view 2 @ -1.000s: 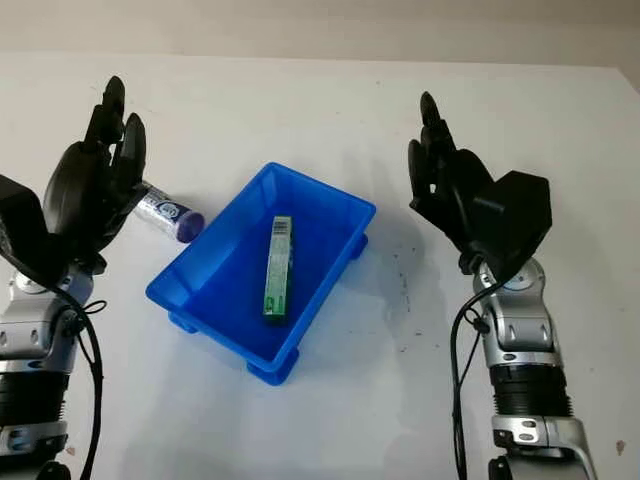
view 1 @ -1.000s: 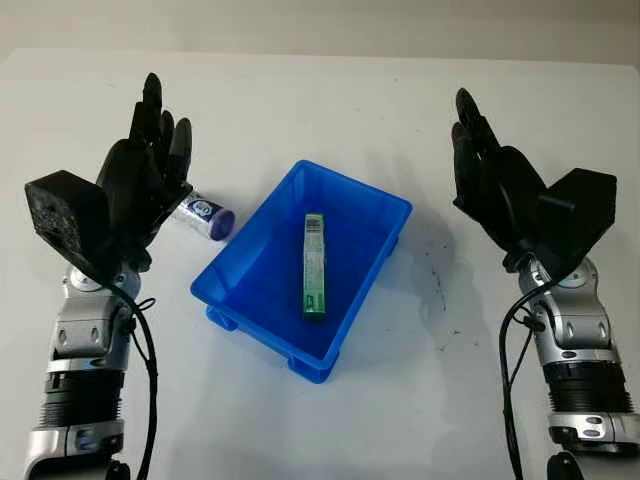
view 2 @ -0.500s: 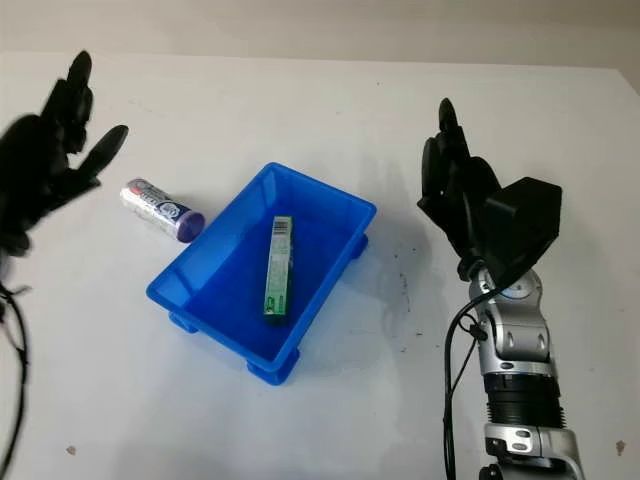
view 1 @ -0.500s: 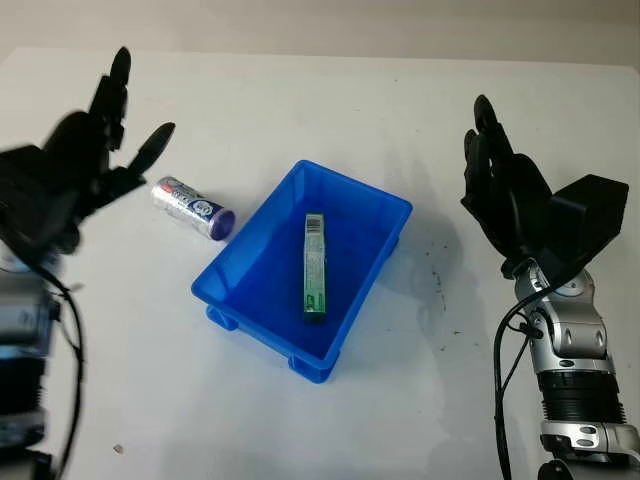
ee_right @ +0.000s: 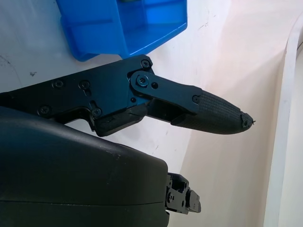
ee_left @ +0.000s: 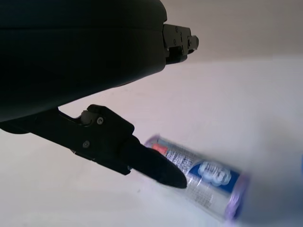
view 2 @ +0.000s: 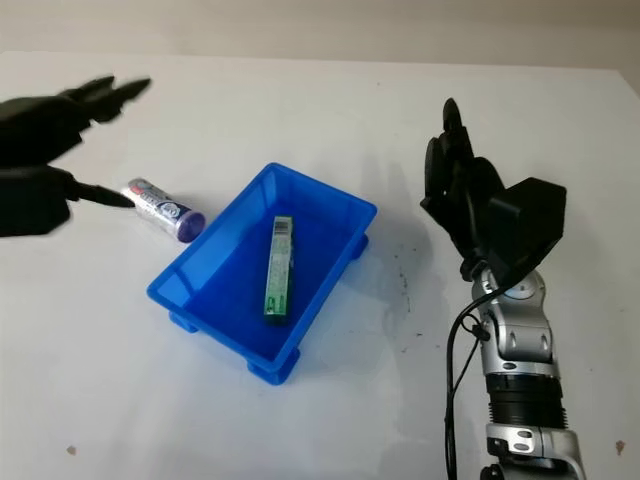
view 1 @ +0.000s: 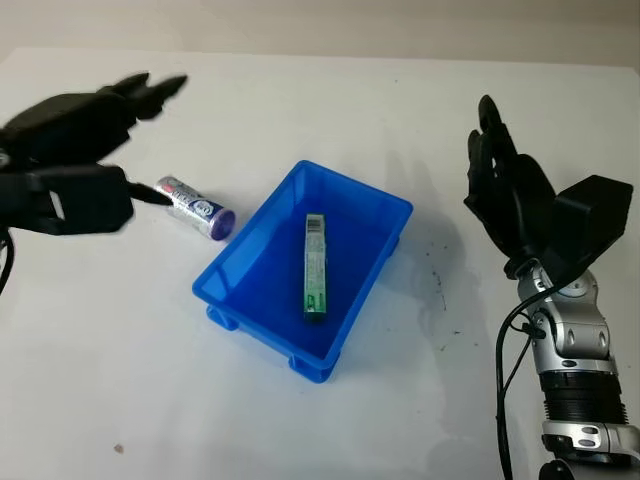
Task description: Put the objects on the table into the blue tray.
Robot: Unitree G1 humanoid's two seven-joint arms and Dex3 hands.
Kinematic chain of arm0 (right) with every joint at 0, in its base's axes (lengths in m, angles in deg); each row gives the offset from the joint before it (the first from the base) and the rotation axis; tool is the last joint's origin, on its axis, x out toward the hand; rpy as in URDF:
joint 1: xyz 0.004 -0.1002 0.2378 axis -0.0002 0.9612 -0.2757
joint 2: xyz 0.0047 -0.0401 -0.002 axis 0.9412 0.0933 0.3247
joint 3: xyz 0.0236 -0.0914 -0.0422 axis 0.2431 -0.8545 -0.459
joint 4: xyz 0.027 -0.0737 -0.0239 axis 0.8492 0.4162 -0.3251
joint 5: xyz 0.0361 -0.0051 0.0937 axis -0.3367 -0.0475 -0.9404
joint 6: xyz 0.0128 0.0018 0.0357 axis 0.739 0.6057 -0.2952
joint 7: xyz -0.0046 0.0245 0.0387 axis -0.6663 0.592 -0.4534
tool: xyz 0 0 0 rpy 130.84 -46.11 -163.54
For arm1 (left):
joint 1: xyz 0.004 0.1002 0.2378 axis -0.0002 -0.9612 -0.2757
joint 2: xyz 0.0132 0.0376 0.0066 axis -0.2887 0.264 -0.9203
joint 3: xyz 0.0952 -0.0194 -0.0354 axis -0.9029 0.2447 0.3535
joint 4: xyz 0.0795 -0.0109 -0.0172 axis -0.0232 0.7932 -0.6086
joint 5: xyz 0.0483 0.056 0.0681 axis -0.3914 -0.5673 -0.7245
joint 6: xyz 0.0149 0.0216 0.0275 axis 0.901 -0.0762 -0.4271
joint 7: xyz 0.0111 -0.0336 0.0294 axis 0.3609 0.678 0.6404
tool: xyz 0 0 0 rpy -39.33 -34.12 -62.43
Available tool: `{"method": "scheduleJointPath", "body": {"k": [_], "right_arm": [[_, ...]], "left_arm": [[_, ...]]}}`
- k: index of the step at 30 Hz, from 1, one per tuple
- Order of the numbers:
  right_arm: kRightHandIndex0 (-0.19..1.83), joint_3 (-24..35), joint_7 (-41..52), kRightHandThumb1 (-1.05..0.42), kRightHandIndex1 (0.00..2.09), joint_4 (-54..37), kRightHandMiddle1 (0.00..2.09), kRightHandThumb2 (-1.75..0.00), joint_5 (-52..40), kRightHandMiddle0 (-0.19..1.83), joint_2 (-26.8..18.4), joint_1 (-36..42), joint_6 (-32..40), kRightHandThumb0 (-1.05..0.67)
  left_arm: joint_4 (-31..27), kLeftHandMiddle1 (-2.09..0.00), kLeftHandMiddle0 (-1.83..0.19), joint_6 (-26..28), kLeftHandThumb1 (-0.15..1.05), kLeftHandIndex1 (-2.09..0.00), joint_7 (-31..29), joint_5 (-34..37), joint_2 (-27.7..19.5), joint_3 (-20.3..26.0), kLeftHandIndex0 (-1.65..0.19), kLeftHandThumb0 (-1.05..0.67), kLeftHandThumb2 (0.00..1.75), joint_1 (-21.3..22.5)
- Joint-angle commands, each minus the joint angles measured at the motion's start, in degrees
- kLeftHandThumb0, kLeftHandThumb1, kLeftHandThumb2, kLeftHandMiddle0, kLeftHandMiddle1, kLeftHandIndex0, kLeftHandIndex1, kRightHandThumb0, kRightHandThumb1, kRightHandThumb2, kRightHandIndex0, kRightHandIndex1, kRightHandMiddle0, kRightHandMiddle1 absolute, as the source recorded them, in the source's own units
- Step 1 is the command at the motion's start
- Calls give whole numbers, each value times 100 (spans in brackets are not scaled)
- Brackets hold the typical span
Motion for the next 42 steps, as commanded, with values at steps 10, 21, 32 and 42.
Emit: {"method": "scheduleJointPath", "body": {"k": [10, 21, 32, 42], "right_arm": [[-19, 1, -43, -105, 0, -162, 0, -74, 150, -19, -43, 173, -106, -76], [-19, 16, -23, -105, 0, -94, 0, -74, 188, -19, -37, 197, -156, -77], [-19, 68, -38, -105, 0, -234, 0, -74, 161, -19, -74, 252, 11, -76], [-19, 118, 18, -105, 0, -274, 0, -74, 102, -19, -92, 265, 10, -75]], "left_arm": [[492, -7, 6, -919, 82, -7, 567, -1123, -6, -704, 3, -49, 6, 406], [953, -8, -7, -1254, 87, -10, 1083, -1373, 130, -978, -10, -34, 6, 423], [1941, -9, -31, -1457, 91, -12, 1596, -1469, 449, -1222, -28, -26, 6, 675], [2962, -90, -46, -1509, 103, -49, 2981, -2398, 588, -1952, -55, -33, 11, 1073]]}}
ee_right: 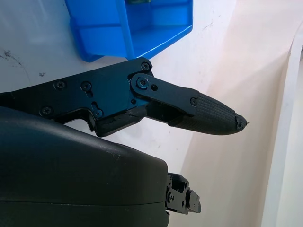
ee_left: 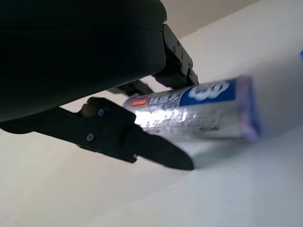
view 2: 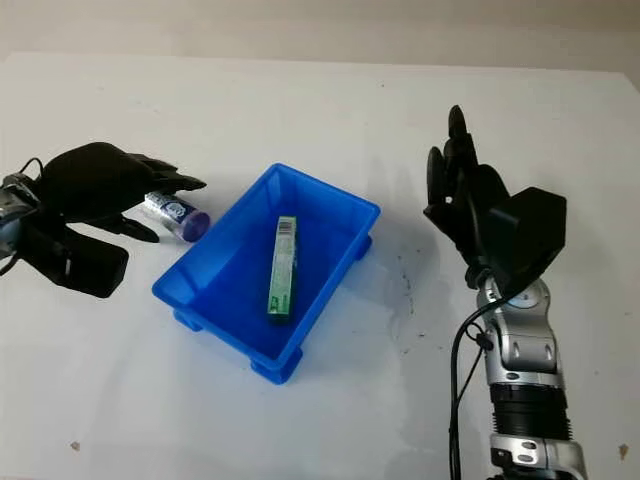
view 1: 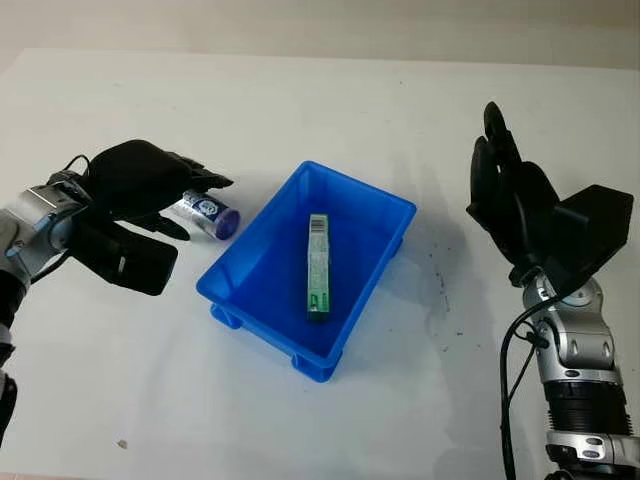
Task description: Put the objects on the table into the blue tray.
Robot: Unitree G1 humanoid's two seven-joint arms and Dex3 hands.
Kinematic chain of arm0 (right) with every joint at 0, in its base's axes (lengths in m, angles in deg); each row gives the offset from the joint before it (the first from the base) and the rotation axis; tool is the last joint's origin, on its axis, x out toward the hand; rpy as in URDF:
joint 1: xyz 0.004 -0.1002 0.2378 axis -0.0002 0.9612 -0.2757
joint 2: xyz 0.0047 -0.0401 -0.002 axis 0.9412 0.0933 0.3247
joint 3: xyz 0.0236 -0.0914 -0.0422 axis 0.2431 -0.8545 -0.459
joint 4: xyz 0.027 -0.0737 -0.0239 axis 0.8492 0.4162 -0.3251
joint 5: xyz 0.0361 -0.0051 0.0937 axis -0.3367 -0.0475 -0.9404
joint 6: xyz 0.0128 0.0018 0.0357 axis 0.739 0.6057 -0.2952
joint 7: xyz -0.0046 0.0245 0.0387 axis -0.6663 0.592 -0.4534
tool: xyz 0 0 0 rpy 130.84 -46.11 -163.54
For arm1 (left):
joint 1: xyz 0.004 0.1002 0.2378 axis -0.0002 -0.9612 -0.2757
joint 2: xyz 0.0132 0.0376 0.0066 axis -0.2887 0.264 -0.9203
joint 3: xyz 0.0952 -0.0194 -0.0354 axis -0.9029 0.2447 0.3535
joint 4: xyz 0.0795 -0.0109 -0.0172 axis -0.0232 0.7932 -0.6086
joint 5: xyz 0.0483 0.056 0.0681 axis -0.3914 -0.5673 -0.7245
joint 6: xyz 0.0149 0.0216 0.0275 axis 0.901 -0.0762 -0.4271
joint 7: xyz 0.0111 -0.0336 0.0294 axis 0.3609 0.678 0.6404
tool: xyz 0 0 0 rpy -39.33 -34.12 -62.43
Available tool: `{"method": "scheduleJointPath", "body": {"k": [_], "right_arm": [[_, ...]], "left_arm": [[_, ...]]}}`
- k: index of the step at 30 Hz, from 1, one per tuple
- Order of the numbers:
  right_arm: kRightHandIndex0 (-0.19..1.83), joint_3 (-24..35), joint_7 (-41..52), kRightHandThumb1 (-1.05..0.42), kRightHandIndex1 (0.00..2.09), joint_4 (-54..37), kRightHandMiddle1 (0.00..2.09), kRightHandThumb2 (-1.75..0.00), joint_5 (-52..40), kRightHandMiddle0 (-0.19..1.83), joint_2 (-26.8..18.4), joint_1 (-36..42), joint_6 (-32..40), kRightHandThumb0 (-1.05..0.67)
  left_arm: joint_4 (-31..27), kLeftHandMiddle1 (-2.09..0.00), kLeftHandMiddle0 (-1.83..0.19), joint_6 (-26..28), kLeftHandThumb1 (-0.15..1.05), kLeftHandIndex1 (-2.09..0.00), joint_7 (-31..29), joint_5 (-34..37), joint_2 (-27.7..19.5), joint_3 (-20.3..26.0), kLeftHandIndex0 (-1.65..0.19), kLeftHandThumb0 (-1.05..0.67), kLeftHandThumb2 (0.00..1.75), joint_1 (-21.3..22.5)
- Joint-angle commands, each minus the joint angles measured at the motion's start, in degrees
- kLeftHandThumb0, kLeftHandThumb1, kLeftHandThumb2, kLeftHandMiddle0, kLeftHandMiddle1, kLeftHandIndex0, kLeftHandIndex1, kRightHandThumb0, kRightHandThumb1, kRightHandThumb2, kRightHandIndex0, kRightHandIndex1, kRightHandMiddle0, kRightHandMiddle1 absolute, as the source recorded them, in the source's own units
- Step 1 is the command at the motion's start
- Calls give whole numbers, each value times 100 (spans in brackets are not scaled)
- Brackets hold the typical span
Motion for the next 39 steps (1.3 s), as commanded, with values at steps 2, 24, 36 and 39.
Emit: {"method": "scheduleJointPath", "body": {"k": [2, 24, 36, 39], "right_arm": [[-19, 56, 12, -105, 0, -73, 0, -73, -32, -19, -63, 35, 13, -75], [-19, -20, 114, -105, 0, 90, 0, -73, 10, -19, -29, -52, -98, -76], [-19, -67, 207, -105, 0, 74, 0, -75, 33, -19, -79, 43, -147, -76], [-19, -77, 255, -105, 0, 134, 0, -75, 57, -19, -100, 35, -190, -78]], "left_arm": [[298, -171, -27, 86, 104, -155, 428, -267, 116, -299, -29, -38, 18, 27], [-1278, -209, -57, 716, 105, -209, 166, 1121, -31, 792, -25, -39, 34, -508], [-3778, -209, -95, 2700, 105, -209, 815, 1625, 359, 2468, -45, -42, 40, -938], [-4494, -209, -104, 2857, 105, -209, 663, 1781, 521, 2624, -56, -45, 41, -1106]]}}
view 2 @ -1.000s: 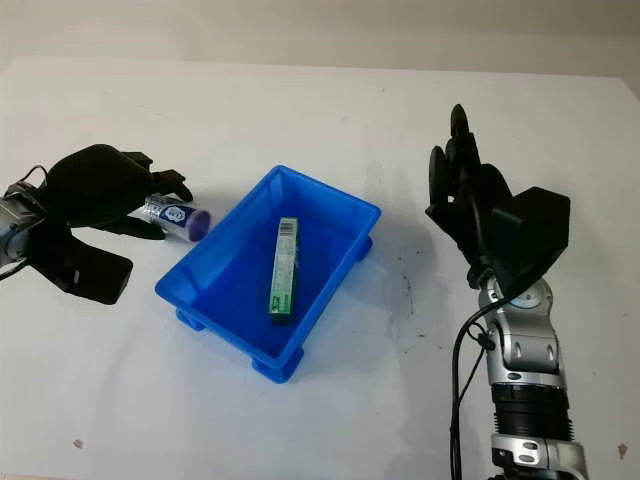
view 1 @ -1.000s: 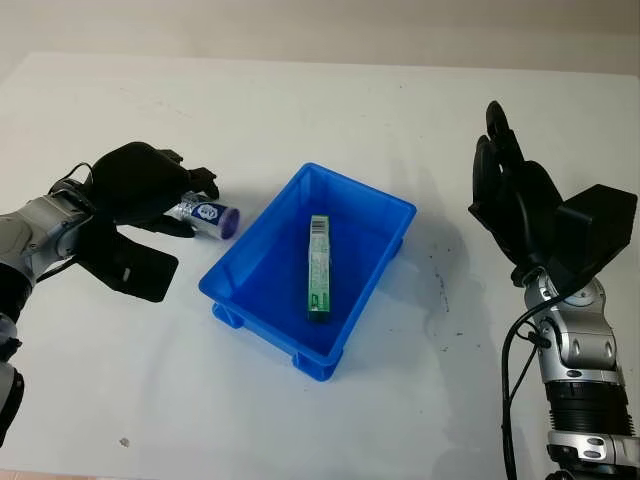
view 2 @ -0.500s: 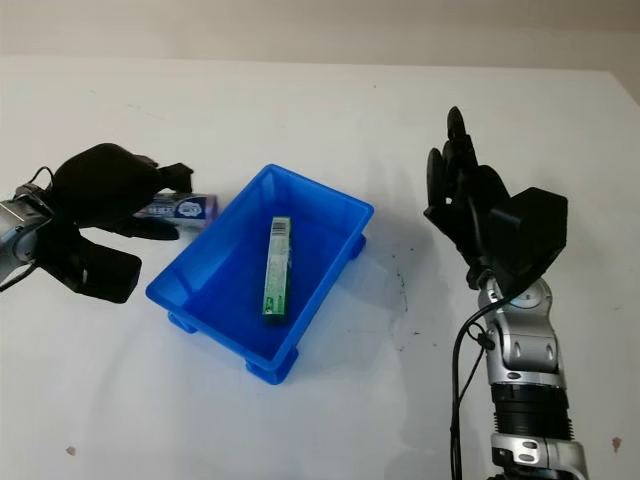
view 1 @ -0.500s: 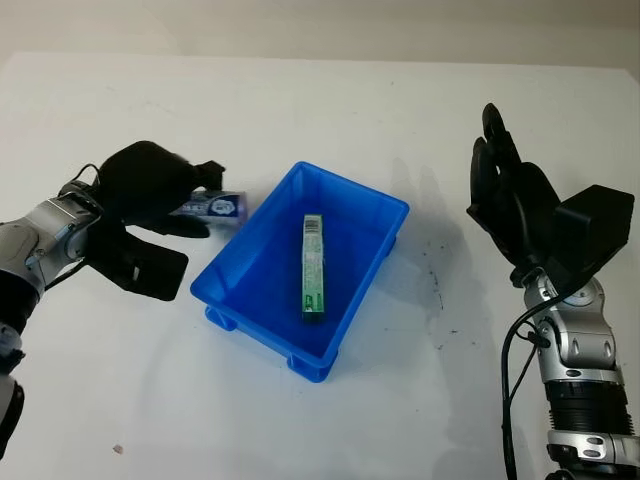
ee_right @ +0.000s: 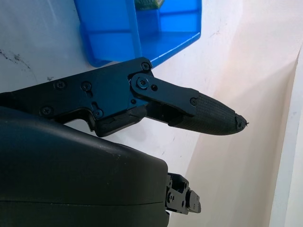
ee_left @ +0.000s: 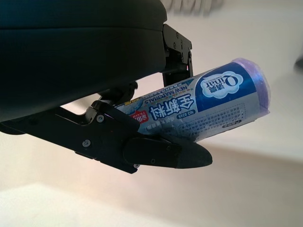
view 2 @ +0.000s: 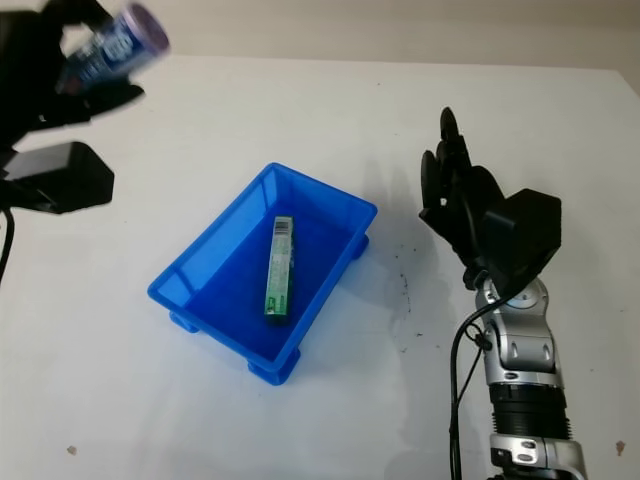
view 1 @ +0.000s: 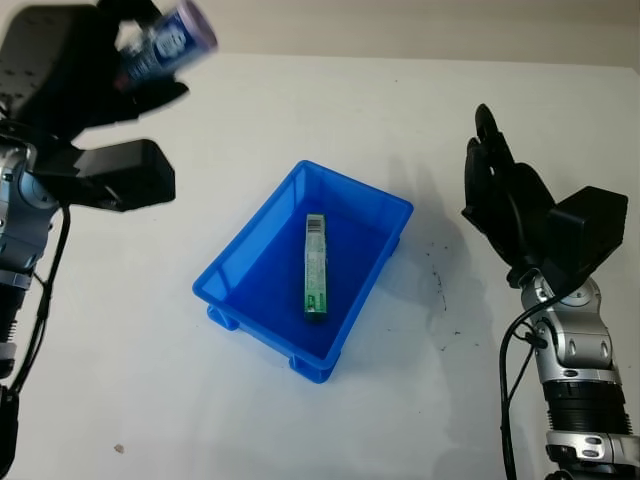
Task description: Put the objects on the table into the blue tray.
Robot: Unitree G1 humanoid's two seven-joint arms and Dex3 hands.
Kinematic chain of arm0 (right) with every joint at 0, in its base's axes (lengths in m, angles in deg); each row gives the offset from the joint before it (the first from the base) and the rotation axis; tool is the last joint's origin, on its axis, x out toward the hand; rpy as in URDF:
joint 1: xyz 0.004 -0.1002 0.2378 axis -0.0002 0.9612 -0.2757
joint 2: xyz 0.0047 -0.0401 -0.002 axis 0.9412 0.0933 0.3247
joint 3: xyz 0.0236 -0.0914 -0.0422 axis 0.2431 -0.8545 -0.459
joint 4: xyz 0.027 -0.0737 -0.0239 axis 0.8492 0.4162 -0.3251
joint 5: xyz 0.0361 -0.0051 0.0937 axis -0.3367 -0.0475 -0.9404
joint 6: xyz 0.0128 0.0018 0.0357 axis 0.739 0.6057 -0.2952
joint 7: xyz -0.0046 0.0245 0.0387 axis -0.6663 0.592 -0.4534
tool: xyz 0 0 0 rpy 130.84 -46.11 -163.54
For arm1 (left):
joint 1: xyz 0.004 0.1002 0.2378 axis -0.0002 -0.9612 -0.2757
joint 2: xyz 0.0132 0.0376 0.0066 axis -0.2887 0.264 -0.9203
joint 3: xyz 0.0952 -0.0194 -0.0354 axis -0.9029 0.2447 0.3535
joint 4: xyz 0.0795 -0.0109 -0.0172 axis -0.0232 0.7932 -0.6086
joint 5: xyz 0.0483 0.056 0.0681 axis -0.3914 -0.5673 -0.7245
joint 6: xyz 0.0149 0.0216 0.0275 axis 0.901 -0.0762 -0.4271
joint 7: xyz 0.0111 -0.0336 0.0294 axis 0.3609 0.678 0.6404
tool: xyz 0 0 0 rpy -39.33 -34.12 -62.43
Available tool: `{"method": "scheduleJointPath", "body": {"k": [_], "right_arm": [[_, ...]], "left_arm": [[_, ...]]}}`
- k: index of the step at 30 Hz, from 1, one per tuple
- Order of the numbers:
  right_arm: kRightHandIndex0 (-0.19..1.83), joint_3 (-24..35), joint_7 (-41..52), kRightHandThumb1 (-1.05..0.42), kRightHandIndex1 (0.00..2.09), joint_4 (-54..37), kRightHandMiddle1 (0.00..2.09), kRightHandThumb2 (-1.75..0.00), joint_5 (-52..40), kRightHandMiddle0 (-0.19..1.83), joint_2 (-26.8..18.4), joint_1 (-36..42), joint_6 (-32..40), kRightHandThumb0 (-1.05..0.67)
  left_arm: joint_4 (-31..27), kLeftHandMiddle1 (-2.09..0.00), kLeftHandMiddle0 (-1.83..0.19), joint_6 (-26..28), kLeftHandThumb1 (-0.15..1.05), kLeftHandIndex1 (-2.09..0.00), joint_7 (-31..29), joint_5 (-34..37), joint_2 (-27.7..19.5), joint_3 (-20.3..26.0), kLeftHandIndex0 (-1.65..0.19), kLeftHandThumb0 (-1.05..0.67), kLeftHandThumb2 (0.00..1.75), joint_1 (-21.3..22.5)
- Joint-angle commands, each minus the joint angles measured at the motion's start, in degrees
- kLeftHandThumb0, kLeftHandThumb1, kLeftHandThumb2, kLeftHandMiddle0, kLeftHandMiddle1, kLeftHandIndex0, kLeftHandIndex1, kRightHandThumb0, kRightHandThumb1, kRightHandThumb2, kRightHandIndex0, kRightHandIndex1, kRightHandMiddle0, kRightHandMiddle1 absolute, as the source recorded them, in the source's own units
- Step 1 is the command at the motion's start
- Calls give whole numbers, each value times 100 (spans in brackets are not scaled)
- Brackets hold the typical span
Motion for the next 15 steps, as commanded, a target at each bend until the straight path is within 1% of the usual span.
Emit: {"method": "scheduleJointPath", "body": {"k": [1, 3, 5, 7, 8, 9, 10, 12, 15], "right_arm": [[-19, 15, 24, -105, 0, 54, 0, -75, 15, -19, -90, 33, -97, -78], [-19, 8, 2, -105, 0, 57, 0, -74, 38, -19, -70, 19, -78, -78], [-19, 1, 6, -105, 0, 83, 0, -75, 43, -19, -52, -5, -92, -78], [-19, -12, 28, -105, 0, 121, 0, -75, 56, -19, -52, -19, -141, -77], [-19, -22, 45, -105, 0, 140, 0, -75, 62, -19, -56, -24, -166, -77], [-19, -29, 56, -105, 0, 155, 0, -76, 67, -19, -57, -29, -184, -76], [-19, -37, 59, -105, 0, 158, 0, -76, 79, -19, -56, -29, -197, -76], [-19, -42, 34, -105, 0, 150, 0, -76, 94, -19, -33, -25, -216, -74], [-19, -46, 2, -105, 0, 103, 0, -76, 112, -19, -22, 5, -202, -74]], "left_arm": [[-524, -209, -103, -39, 105, -209, -113, 193, 135, 139, -55, -44, 40, -154], [-1112, -209, -102, 32, 105, -209, -586, 588, 350, 120, -55, -42, 39, -351], [-1635, -209, -101, -24, 105, -209, -1153, 998, 543, -55, -52, -40, 41, -572], [-1905, -209, -100, -77, 105, -209, -1502, 1135, 666, -174, -43, -40, 43, -705], [-2004, -209, -101, -184, 105, -209, -1674, 1167, 732, -306, -45, -39, 44, -783], [-2061, -209, -101, -275, 105, -209, -1788, 1176, 784, -385, -33, -37, 44, -836], [-2153, -209, -101, -241, 105, -209, -2047, 1291, 880, -522, -28, -37, 44, -908], [-2259, -209, -108, -183, 105, -209, -2467, 1439, 1034, -733, -50, -36, 48, -1014], [-2293, -209, -114, -160, 105, -209, -2837, 1526, 1232, -930, -66, -36, 46, -1100]]}}
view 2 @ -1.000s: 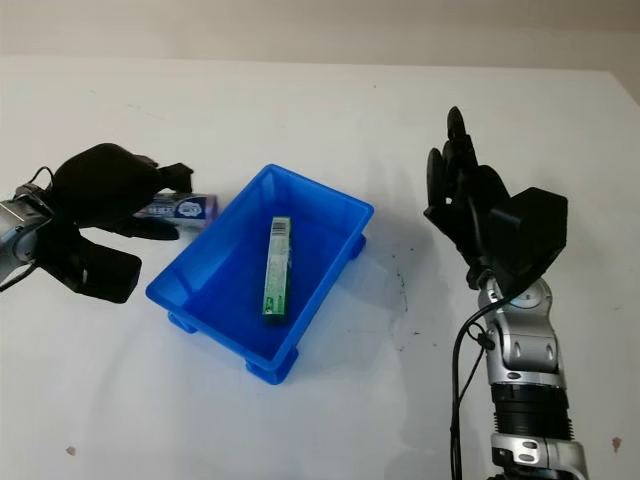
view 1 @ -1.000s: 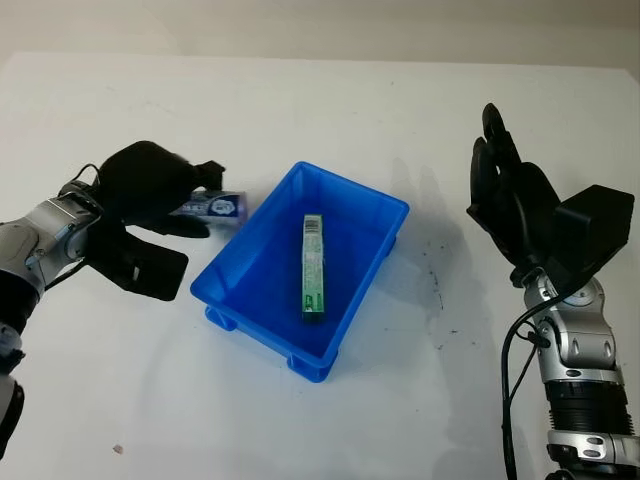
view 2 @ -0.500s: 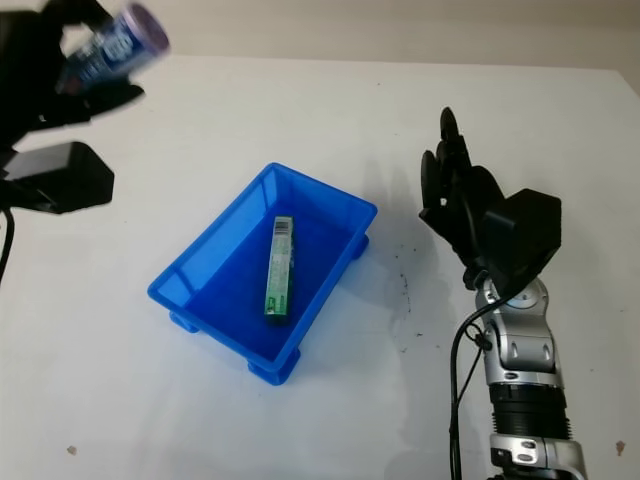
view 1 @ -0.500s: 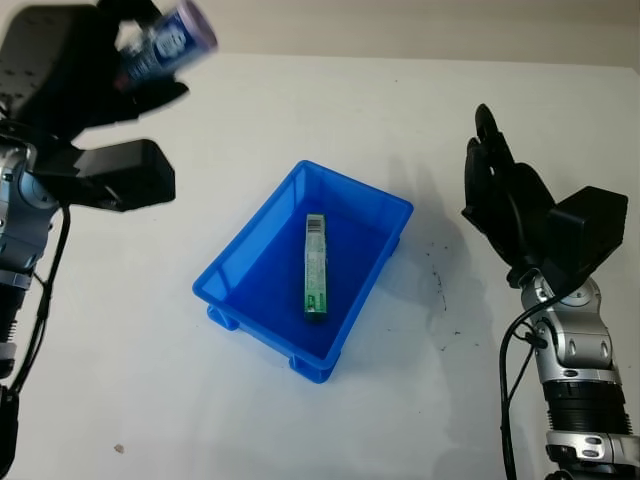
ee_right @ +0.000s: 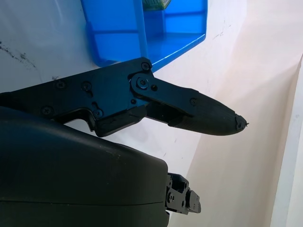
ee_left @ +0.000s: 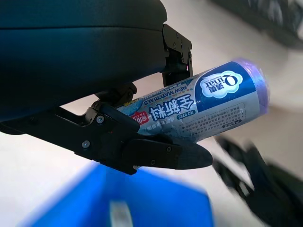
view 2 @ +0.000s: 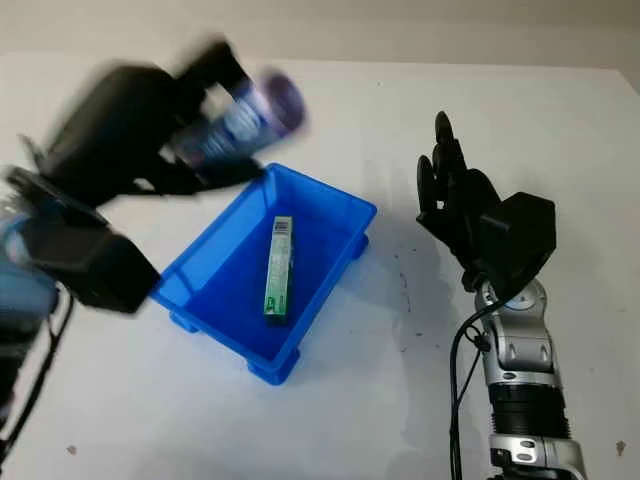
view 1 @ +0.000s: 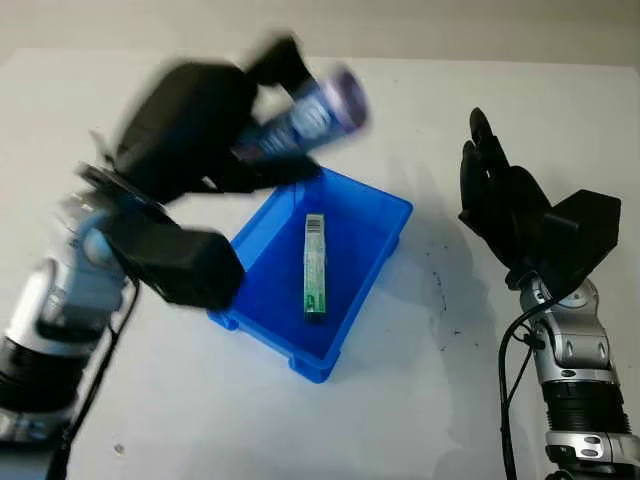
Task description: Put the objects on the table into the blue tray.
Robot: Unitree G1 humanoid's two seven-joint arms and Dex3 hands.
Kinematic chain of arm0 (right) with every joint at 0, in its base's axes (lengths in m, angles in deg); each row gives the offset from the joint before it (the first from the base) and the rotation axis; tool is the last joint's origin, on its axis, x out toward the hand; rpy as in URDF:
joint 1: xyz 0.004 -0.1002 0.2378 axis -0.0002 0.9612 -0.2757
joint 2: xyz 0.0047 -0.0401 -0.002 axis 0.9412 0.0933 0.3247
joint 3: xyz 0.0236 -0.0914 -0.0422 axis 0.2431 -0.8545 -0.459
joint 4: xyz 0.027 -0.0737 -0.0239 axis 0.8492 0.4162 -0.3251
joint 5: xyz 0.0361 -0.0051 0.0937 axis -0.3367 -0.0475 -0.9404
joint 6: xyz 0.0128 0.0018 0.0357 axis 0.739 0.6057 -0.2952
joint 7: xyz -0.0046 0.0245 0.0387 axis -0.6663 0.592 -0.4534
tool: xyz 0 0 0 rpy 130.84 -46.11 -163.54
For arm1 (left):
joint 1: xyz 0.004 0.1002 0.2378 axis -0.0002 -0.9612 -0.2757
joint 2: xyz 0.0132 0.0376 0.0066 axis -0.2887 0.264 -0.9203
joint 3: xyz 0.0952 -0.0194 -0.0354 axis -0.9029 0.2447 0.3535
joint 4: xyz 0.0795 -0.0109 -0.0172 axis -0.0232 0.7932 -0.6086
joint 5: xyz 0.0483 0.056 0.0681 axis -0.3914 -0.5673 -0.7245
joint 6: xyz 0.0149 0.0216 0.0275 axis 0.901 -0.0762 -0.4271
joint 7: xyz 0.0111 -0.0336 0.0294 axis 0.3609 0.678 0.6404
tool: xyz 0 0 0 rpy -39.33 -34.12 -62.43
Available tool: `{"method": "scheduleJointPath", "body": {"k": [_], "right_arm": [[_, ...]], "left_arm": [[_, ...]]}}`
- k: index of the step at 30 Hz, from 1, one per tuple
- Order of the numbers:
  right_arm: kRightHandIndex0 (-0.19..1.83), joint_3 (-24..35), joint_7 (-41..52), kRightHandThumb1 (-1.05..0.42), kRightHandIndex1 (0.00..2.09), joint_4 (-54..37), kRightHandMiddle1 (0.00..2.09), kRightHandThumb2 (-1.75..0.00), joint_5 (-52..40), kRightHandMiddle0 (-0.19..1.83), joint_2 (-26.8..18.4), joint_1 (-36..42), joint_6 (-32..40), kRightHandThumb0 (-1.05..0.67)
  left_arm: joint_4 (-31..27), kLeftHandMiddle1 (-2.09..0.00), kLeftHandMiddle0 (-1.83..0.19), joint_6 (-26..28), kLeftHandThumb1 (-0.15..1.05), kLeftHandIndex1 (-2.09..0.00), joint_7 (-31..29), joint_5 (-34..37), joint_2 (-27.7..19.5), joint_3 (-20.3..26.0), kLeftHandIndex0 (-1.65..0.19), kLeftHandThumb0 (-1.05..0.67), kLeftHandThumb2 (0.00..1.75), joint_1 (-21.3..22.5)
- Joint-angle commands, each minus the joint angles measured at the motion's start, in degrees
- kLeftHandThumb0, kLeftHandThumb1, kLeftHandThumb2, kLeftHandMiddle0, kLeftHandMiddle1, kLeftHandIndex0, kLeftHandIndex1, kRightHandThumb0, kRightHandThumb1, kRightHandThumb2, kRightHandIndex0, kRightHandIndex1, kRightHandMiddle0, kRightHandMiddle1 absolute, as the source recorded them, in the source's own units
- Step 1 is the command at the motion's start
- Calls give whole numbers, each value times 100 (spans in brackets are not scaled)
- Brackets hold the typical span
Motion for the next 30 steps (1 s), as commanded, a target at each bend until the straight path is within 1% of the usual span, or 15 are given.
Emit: {"method": "scheduleJointPath", "body": {"k": [1, 5, 10, 15, 16, 17, 18, 19, 20, 21, 23, 24, 25, 27, 30], "right_arm": [[-19, -8, -25, -105, 0, -58, 0, -76, 4, -19, -19, 29, -42, -74], [-19, 20, -71, -105, 0, -122, 0, -76, -21, -19, 3, 85, -6, -74], [-19, 36, -81, -105, 0, -188, 0, -75, -72, -19, 2, 151, 54, -73], [-19, 19, -71, -105, 0, -153, 0, -75, -62, -19, -8, 152, -16, -72], [-19, 20, -71, -105, 0, -135, 0, -75, -62, -19, -2, 149, -40, -72], [-19, 19, -76, -105, 0, -123, 0, -75, -58, -19, 3, 147, -57, -71], [-19, 22, -94, -105, 0, -126, 0, -75, -59, -19, 15, 147, -49, -71], [-19, 26, -107, -105, 0, -123, 0, -74, -63, -19, 27, 145, -53, -71], [-19, 25, -116, -105, 0, -120, 0, -74, -64, -19, 32, 144, -43, -71], [-19, 23, -111, -105, 0, -119, 0, -74, -71, -19, 34, 143, -30, -71], [-19, 4, -85, -105, 0, -136, 0, -74, -67, -19, 15, 143, 9, -71], [-19, -1, -67, -105, 0, -134, 0, -75, -67, -19, 7, 143, -2, -71], [-19, -3, -60, -105, 0, -142, 0, -75, -66, -19, 6, 146, 0, -70], [-19, -4, -52, -105, 0, -129, 0, -75, -60, -19, 4, 145, -22, -71], [-19, -6, -53, -105, 0, -119, 0, -75, -45, -19, -2, 148, -23, -71]], "left_arm": [[-132, -209, -114, 7, 105, -209, -176, 90, 96, -60, -67, -36, 46, -54], [-95, -209, -119, 13, 105, -209, -473, 231, 239, -131, -72, -36, 43, -157], [186, -209, -122, -344, 105, -209, -383, 27, 295, -225, -73, -39, 41, -298], [314, -209, -118, -474, 105, -209, -342, -112, 296, -139, -69, -38, 39, -344], [325, -209, -113, -471, 105, -208, -305, -169, 307, -132, -58, -37, 38, -351], [331, -209, -104, -462, 105, -209, -269, -237, 308, -130, -34, -37, 38, -354], [327, -209, -77, -430, 105, -199, -267, -281, 306, -126, -14, -38, 38, -356], [326, -207, -46, -399, 105, -186, -275, -309, 306, -121, 1, -39, 39, -359], [325, -185, -16, -380, 105, -159, -303, -324, 293, -116, 12, -41, 39, -360], [329, -162, -5, -382, 105, -137, -337, -333, 267, -116, 15, -43, 40, -356], [337, -94, -2, -384, 105, -92, -358, -388, 228, -121, 17, -46, 41, -350], [328, -53, -5, -365, 105, -70, -356, -426, 220, -120, 17, -49, 41, -352], [317, -35, -6, -341, 105, -60, -353, -459, 221, -114, 18, -50, 40, -357], [269, -15, -3, -254, 105, -44, -379, -506, 226, -101, 19, -53, 42, -360], [218, -9, -1, -156, 105, -38, -438, -540, 215, -90, 17, -55, 42, -352]]}}
